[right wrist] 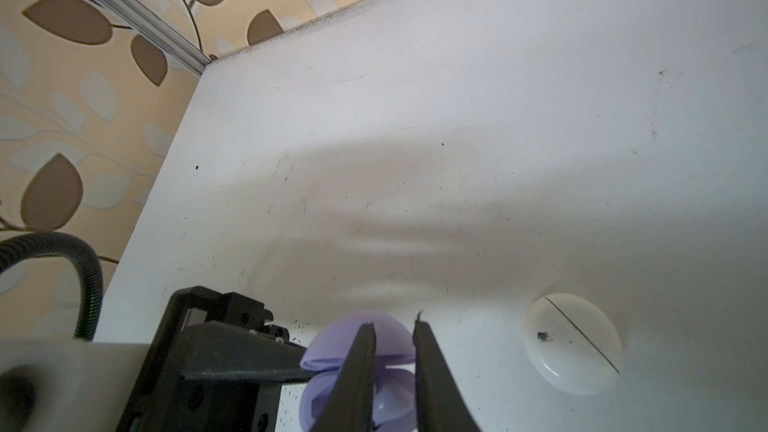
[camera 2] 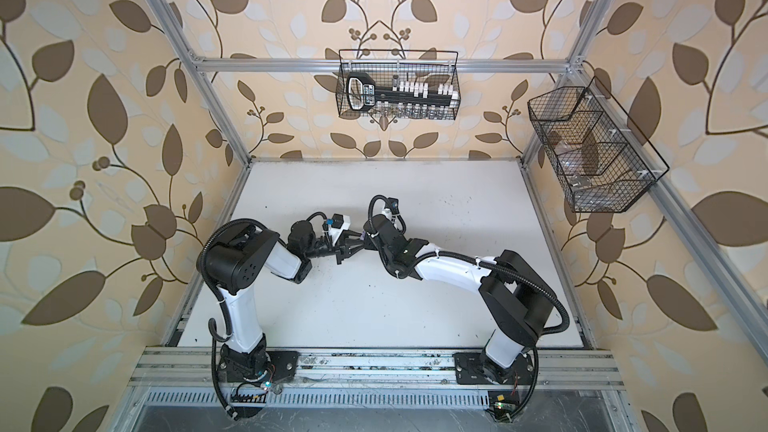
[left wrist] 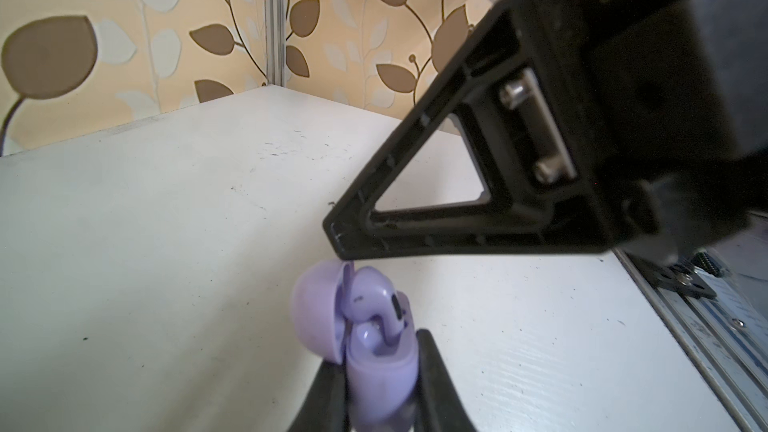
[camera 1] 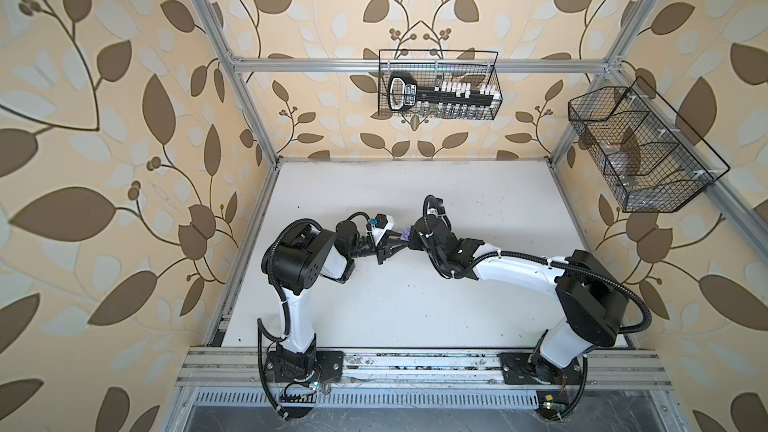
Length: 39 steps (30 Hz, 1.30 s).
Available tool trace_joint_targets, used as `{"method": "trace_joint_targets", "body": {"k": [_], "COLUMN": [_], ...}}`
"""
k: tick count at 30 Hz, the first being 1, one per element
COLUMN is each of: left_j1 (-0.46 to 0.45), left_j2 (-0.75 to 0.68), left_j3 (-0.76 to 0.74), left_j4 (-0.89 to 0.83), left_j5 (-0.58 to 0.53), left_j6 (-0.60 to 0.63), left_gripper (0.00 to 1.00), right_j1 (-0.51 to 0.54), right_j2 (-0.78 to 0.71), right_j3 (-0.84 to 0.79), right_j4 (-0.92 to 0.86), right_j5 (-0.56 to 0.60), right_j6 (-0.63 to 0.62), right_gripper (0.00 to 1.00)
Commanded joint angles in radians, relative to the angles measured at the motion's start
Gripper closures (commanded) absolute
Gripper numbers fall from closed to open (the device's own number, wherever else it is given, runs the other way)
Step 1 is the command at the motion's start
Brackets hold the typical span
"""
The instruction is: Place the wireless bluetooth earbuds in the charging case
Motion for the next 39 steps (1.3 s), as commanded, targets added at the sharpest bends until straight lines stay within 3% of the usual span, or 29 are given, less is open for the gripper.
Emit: {"method": "trace_joint_targets", "body": {"k": [1, 9, 15, 39], "left_j1": [0.000, 0.000, -0.001, 0.001], "left_j2": [-0.016, -0.015, -0.016, -0.014], "left_j3": [0.017, 0.019, 0.018, 0.020], "left_j4": [0.067, 0.066, 0.067, 0.065], "left_j5": [0.023, 0.022, 0.023, 0.026], "left_j6": [0.008, 0.006, 0.009, 0.008], "left_gripper": [0.84, 0.84, 0.84, 0.84], "right_j1": [0.000, 0.014, 0.016, 0.029], "right_j2": [0.019, -0.015, -0.030, -0.041], "right_j3": [0.019, 0.003, -0.012, -0.018], "right_j4": [-0.020, -0.024, -0.002, 0.018], "right_j5": [-0.021, -0.010, -0.014, -0.070], "right_j6": [0.005, 0.005, 0.014, 0.014], "right_gripper": [0.81, 0.80, 0.74, 0.74]}}
